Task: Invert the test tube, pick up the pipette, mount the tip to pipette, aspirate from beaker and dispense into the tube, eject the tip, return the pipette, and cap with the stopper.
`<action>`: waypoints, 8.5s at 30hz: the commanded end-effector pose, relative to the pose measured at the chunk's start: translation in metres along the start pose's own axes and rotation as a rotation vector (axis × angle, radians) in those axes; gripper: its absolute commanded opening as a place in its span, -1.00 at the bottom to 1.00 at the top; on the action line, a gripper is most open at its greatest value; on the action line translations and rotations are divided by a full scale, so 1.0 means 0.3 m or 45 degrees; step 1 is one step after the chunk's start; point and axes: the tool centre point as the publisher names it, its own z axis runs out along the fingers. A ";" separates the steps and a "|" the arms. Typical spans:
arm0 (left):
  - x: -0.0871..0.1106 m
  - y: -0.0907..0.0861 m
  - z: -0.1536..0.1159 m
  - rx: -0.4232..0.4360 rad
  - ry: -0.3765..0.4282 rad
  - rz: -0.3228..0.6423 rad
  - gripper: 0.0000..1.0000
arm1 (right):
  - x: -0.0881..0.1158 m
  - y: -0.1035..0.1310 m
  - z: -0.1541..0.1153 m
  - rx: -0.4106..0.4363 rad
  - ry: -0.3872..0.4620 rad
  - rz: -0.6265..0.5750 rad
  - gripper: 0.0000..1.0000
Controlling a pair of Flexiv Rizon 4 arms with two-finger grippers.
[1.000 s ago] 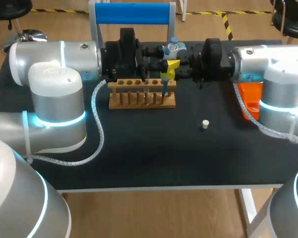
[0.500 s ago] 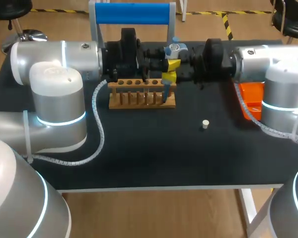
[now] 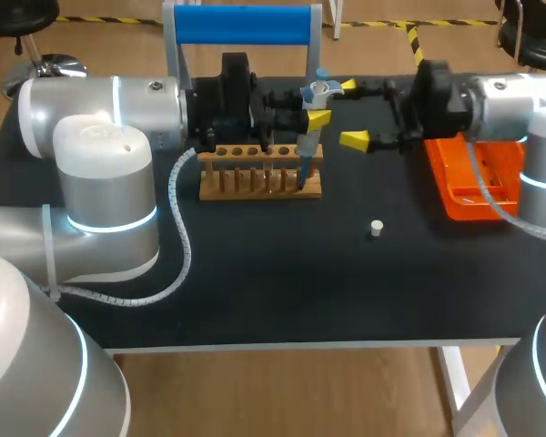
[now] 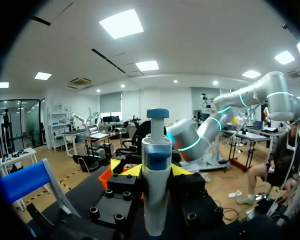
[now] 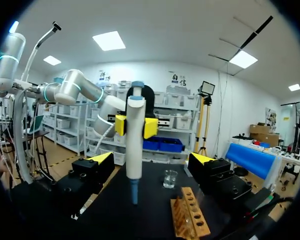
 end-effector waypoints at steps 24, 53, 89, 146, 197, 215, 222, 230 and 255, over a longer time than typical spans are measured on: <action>0.003 0.003 -0.002 0.004 -0.003 0.002 -1.00 | -0.549 -0.019 -0.001 0.321 -0.327 0.060 1.00; 0.003 0.003 -0.002 0.004 -0.003 0.002 -1.00 | -0.810 -0.148 0.165 0.563 -0.453 0.101 1.00; 0.003 0.003 -0.002 0.004 -0.003 0.002 -1.00 | -0.830 -0.149 0.193 0.581 -0.442 0.086 1.00; -0.554 0.164 -0.564 -0.432 -0.761 -0.229 -1.00 | -0.830 -0.149 0.193 0.581 -0.442 0.086 1.00; -0.923 0.259 -0.575 -0.579 -1.096 -0.336 -1.00 | -0.830 -0.149 0.193 0.581 -0.442 0.086 1.00; -1.122 0.254 -0.571 -0.551 -1.231 -0.358 -1.00 | -0.830 -0.149 0.193 0.581 -0.442 0.086 1.00; -1.182 0.264 -0.577 -0.565 -1.285 -0.381 -1.00 | -0.830 -0.149 0.193 0.581 -0.442 0.086 1.00; -1.225 0.275 -0.576 -0.586 -1.333 -0.405 -1.00 | -0.830 -0.149 0.193 0.581 -0.442 0.086 1.00; -1.252 0.317 -0.545 -0.643 -1.346 -0.457 -1.00 | -0.830 -0.149 0.193 0.581 -0.442 0.086 1.00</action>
